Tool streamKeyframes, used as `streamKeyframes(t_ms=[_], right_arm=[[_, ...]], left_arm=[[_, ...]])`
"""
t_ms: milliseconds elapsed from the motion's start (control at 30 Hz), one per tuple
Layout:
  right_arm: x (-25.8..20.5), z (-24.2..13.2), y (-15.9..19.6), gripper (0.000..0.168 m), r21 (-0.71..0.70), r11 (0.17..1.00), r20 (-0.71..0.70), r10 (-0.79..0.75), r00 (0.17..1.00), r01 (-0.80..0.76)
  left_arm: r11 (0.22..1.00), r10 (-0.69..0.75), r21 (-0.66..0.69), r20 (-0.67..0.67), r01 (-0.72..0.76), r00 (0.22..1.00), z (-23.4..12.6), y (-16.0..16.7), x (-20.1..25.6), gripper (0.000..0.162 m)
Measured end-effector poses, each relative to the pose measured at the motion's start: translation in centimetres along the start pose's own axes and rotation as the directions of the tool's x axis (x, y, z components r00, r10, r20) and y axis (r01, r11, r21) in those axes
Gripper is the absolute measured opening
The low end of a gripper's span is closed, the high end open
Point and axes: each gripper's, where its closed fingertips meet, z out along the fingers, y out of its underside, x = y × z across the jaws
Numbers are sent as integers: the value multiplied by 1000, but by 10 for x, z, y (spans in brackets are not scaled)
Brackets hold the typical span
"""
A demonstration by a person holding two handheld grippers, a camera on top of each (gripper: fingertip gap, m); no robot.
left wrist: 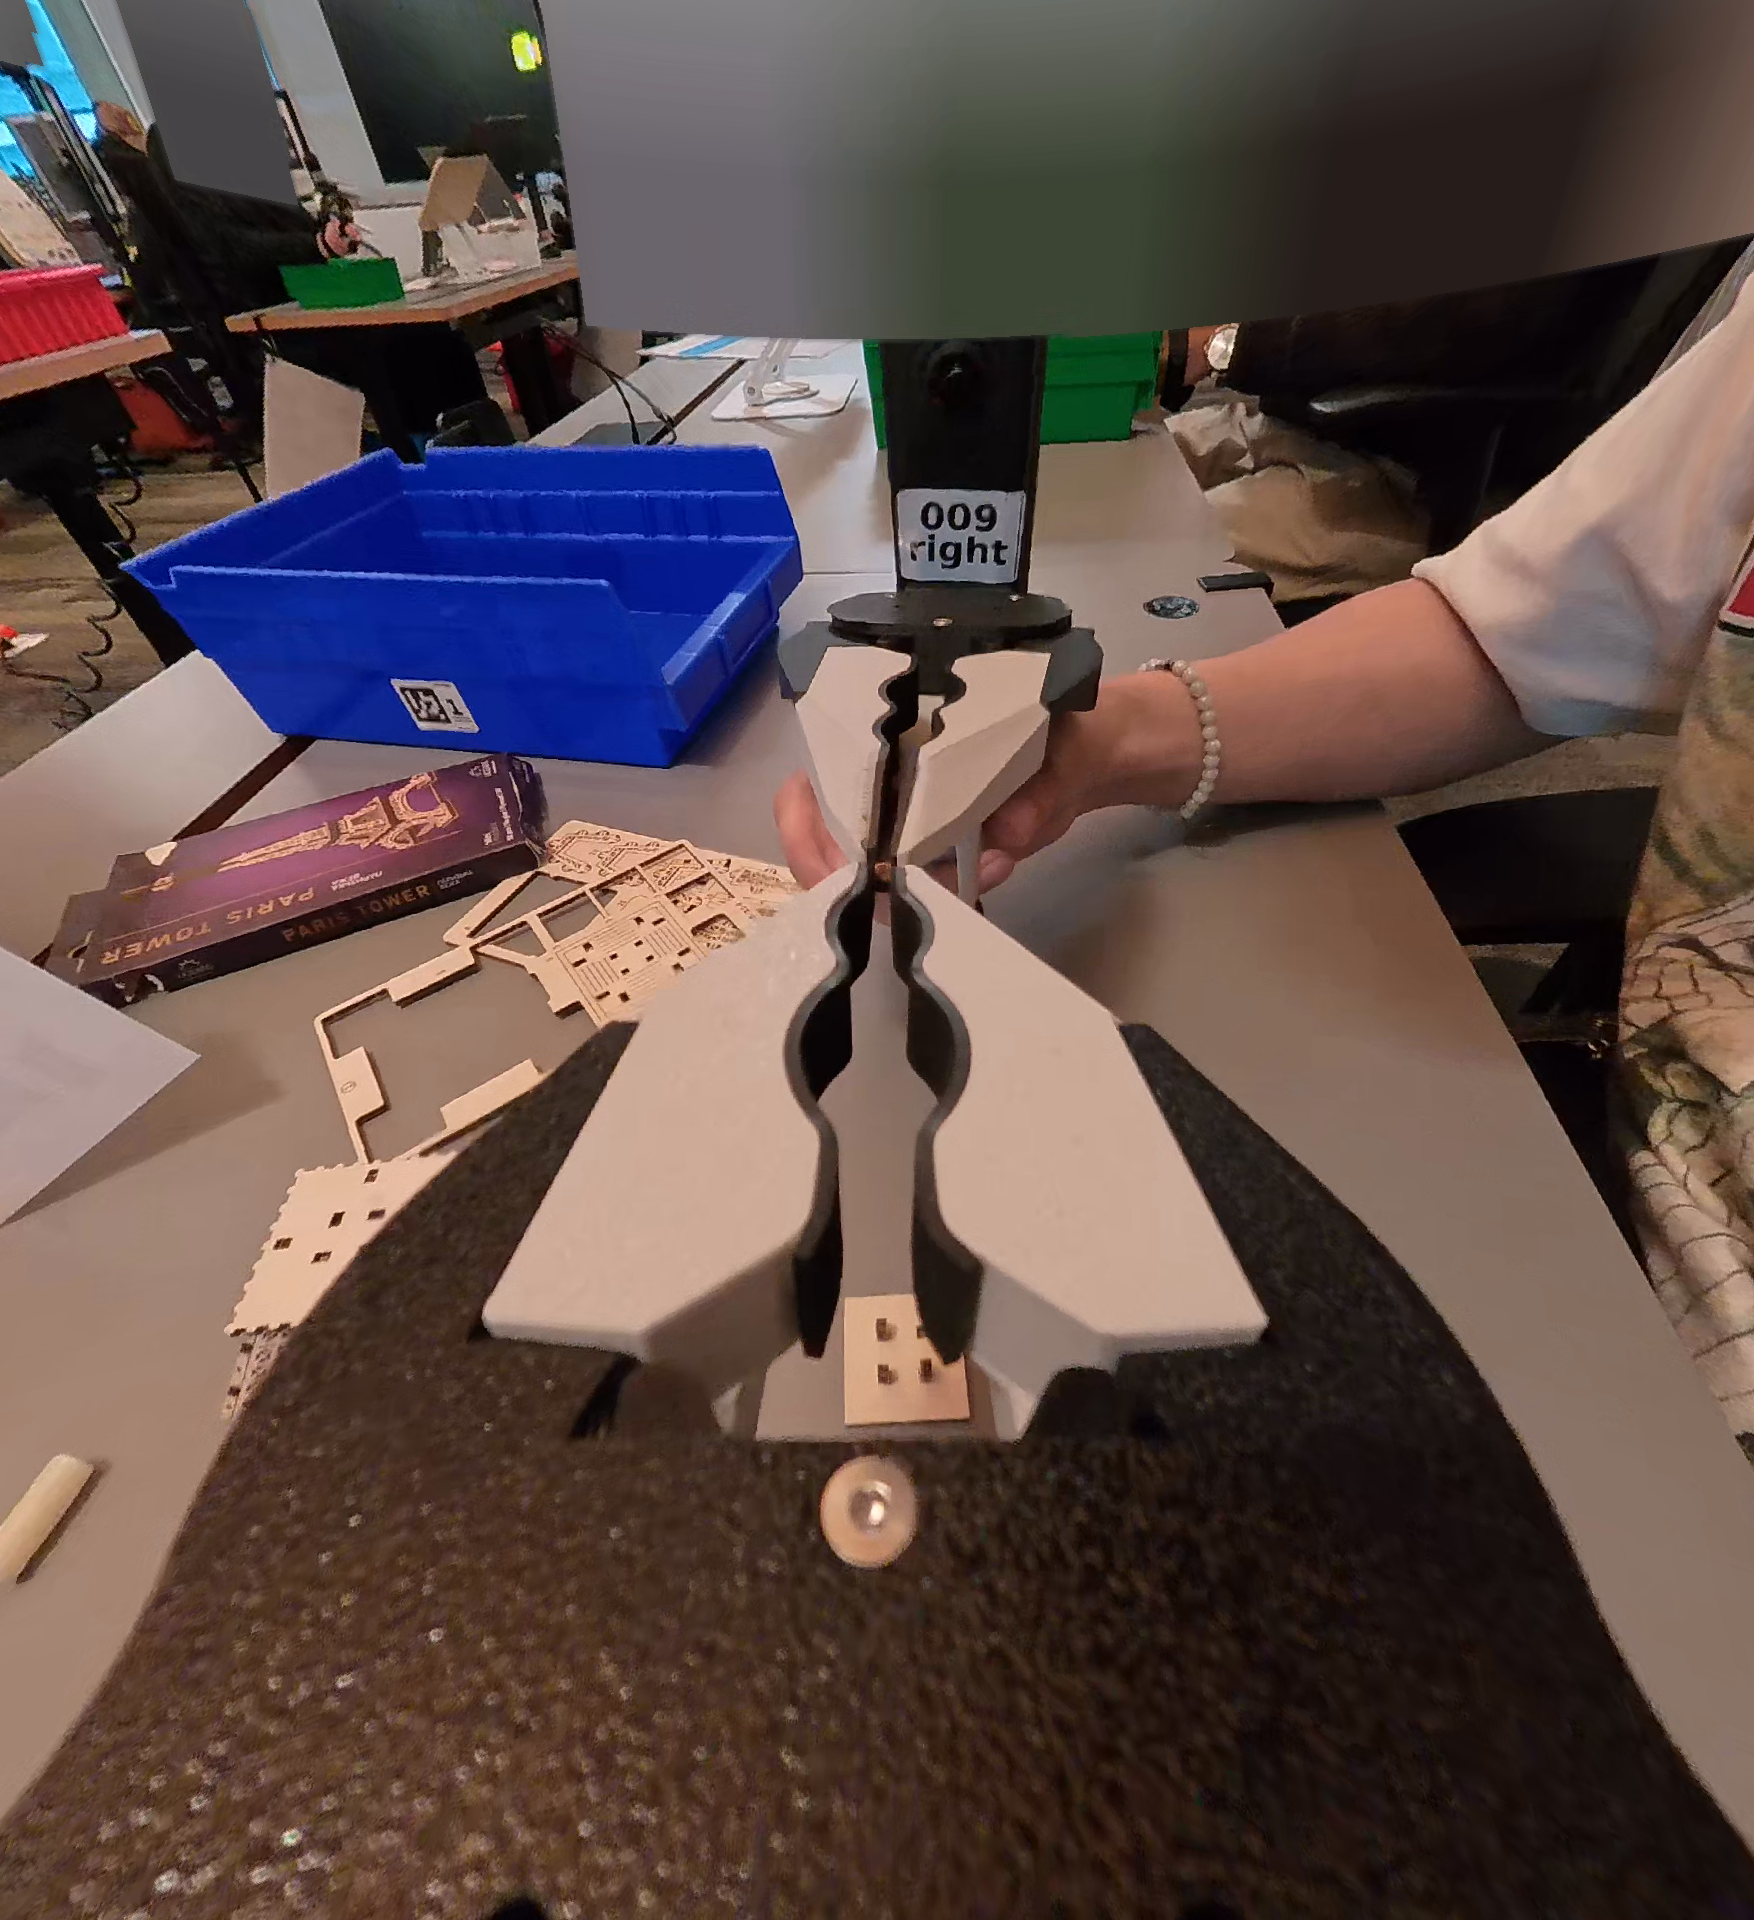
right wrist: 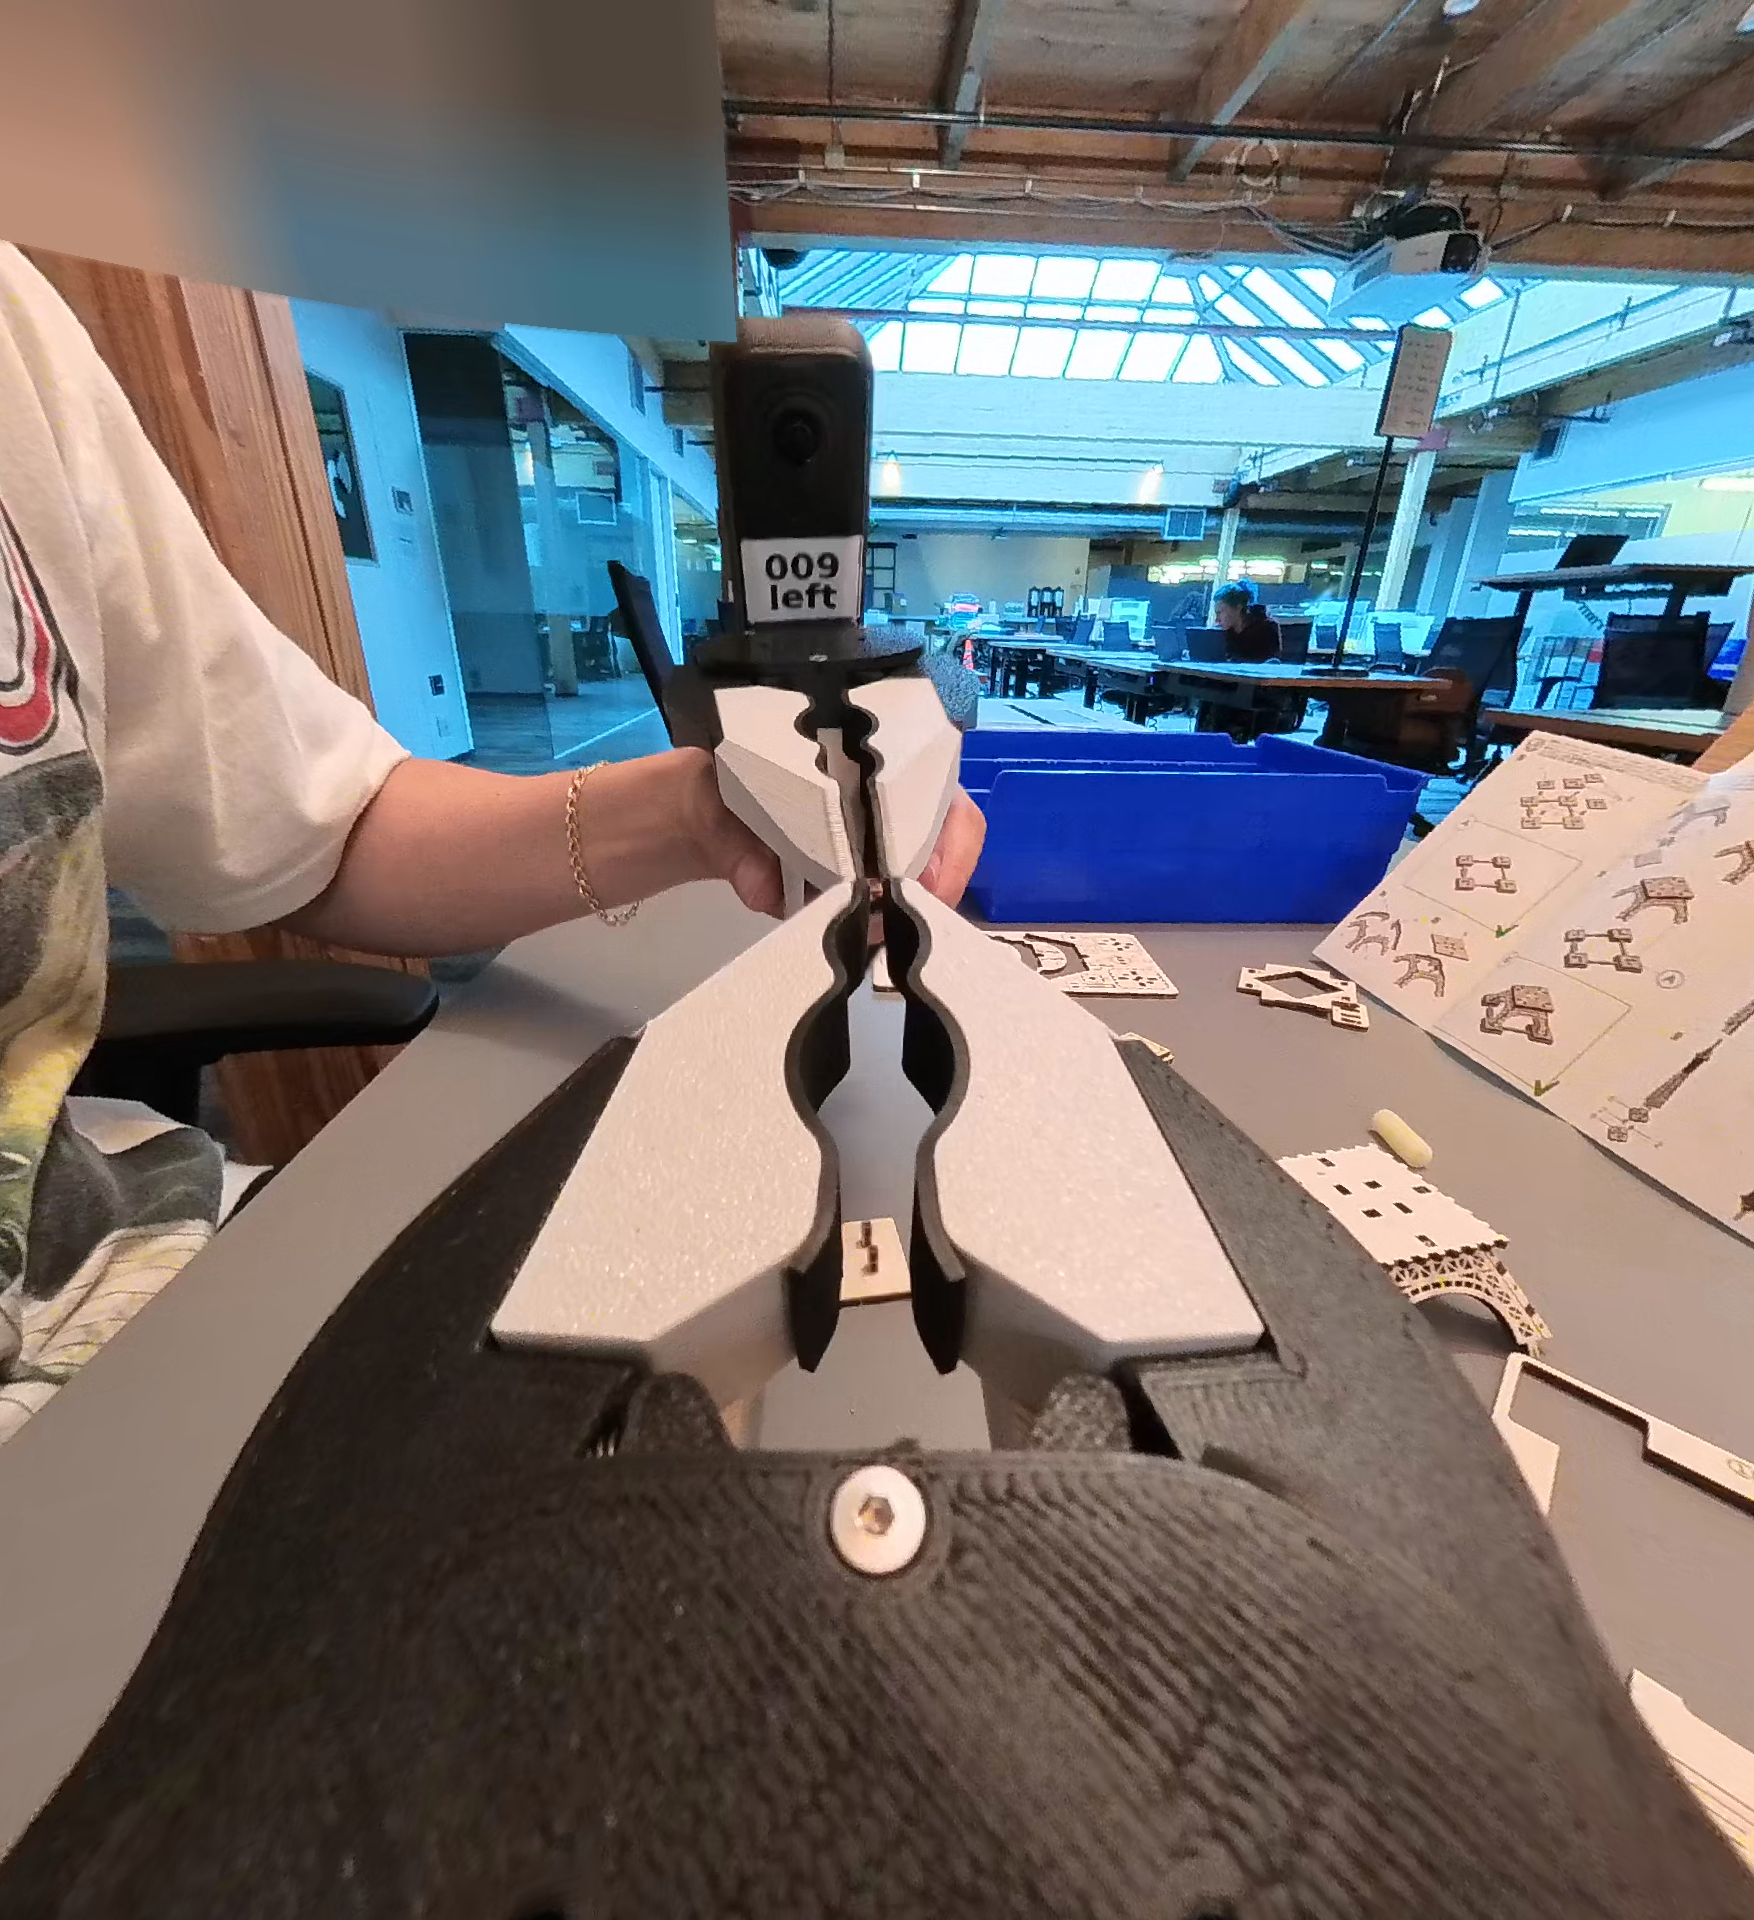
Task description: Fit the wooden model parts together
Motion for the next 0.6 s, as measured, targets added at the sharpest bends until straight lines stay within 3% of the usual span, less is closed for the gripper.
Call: streamKeyframes(t_ms=[100,167,233,300,400,467,600], right_arm=[[4,0,13,0,-88,994,-30,-65,997,62],[13,-4,30,0,-220,954,-81,-223,971,201],[23,-9,53,0,-409,836,-70,-428,901,365],[21,-10,79,0,-547,646,56,-606,793,532],[9,-4,108,0,-589,382,261,-744,615,712],[2,-1,120,0,-596,303,342,-742,577,743],[-7,2,133,0,-584,226,424,-734,530,780]], left_arm=[[993,-23,-118,22,26,999,1,13,-4,0],[967,-17,-254,43,27,999,-2,31,-7,0],[915,-21,-400,74,49,997,-7,51,-10,0],[854,-55,-510,101,99,993,-12,68,-10,0],[774,-103,-619,88,135,991,-15,88,-2,0],[722,-127,-678,68,139,990,-16,98,4,0],[642,-135,-754,61,135,989,-16,110,9,0]])
